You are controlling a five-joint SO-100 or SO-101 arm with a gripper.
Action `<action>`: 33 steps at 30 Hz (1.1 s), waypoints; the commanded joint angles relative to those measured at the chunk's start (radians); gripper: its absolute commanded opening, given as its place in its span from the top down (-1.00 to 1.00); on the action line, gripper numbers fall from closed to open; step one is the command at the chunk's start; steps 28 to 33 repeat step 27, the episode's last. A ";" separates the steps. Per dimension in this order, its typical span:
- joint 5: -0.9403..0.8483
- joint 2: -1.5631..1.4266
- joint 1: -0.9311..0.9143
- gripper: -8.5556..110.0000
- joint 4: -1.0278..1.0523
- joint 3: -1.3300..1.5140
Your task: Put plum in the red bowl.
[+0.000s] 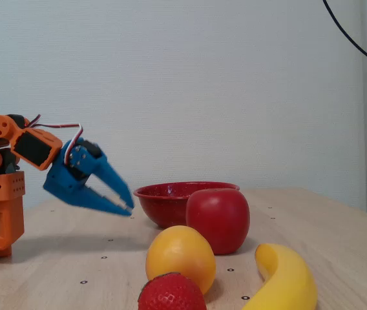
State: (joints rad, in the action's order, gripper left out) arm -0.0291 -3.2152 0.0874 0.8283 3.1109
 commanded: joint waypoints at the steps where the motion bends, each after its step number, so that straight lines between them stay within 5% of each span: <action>1: -0.015 -0.015 0.011 0.85 0.041 0.009; 33: -0.034 -0.014 0.018 0.85 0.052 0.009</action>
